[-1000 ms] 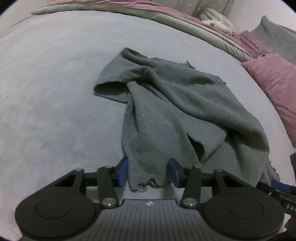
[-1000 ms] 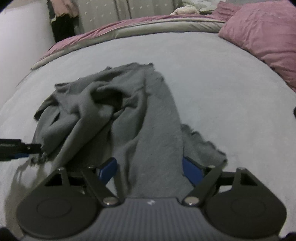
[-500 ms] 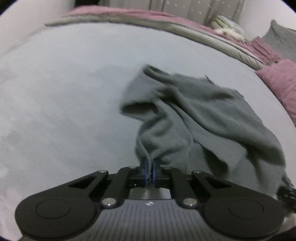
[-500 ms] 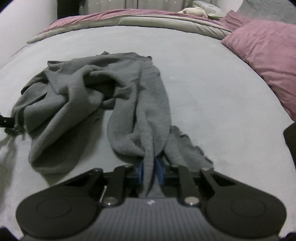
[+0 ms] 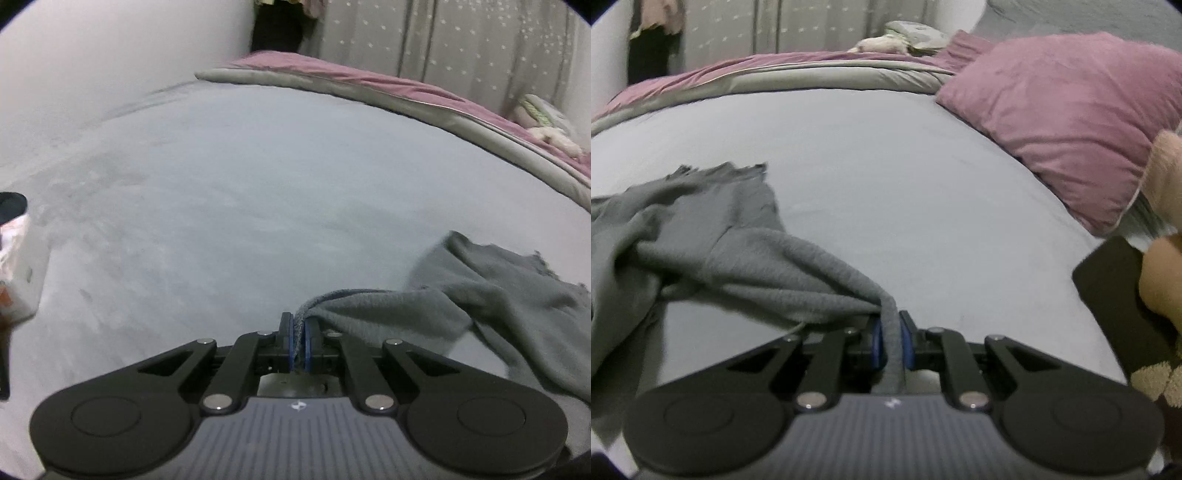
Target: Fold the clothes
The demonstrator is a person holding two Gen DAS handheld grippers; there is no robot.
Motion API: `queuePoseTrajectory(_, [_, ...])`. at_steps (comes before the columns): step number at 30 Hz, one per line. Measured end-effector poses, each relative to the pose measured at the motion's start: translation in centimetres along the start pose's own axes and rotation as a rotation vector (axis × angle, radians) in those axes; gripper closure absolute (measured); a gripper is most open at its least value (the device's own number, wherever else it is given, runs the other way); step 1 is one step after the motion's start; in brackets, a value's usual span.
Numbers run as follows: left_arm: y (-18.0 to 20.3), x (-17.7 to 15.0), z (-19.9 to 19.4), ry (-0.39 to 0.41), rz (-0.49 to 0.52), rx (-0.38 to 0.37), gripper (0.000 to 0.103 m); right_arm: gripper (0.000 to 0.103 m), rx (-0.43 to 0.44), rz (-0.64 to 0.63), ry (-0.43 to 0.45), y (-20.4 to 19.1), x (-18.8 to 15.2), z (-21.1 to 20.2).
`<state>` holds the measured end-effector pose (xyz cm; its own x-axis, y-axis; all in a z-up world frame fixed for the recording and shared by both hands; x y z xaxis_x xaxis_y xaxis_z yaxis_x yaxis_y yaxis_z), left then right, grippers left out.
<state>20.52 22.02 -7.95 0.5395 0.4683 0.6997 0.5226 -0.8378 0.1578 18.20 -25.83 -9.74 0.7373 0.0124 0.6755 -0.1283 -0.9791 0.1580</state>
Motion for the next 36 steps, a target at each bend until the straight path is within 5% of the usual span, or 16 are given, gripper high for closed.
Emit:
queuePoseTrajectory(5, [-0.4,-0.4,0.9,-0.036,-0.006,0.006,0.097,0.088,0.022,0.015,-0.019,0.2,-0.6,0.9])
queuePoseTrajectory(7, [0.1,-0.2,0.0,-0.029,0.024,-0.004,0.089,0.078,0.027,0.025,-0.018,0.3,-0.7,0.6])
queuePoseTrajectory(9, [0.8,-0.4,-1.1,-0.02,0.072,-0.009,0.076,0.054,0.029,0.026,-0.005,0.3,-0.4,0.0])
queuePoseTrajectory(11, [1.5,-0.7,-1.8,-0.014,0.128,-0.017,0.072,0.048,0.049,0.023,0.015,-0.2,0.1,-1.0])
queuePoseTrajectory(21, [5.0,-2.1,-4.6,-0.028,0.292,-0.127,0.058,0.036,0.176,-0.019,0.027,-3.8,0.3,-4.1])
queuePoseTrajectory(28, [7.9,-3.0,-6.7,-0.007,0.39,-0.284,0.057,0.033,0.29,-0.075,0.021,-6.9,-0.6,-5.9])
queuePoseTrajectory(36, [12.1,-7.3,-7.9,-0.06,0.617,-0.451,0.057,0.033,0.452,-0.155,0.011,-11.0,-1.8,-7.4])
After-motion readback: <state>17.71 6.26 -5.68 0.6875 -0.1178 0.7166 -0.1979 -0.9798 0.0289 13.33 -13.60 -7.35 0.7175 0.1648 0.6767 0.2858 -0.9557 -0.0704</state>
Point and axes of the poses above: each gripper's, at about its wrist camera, not at the fingertips, and z roughly the way its jaws point, y to its right, x to its top, the point moved 9 cm from there along z, roughly the way its jaws point, and after that the axes turned 5 degrees about -z, right-handed, at the moved point
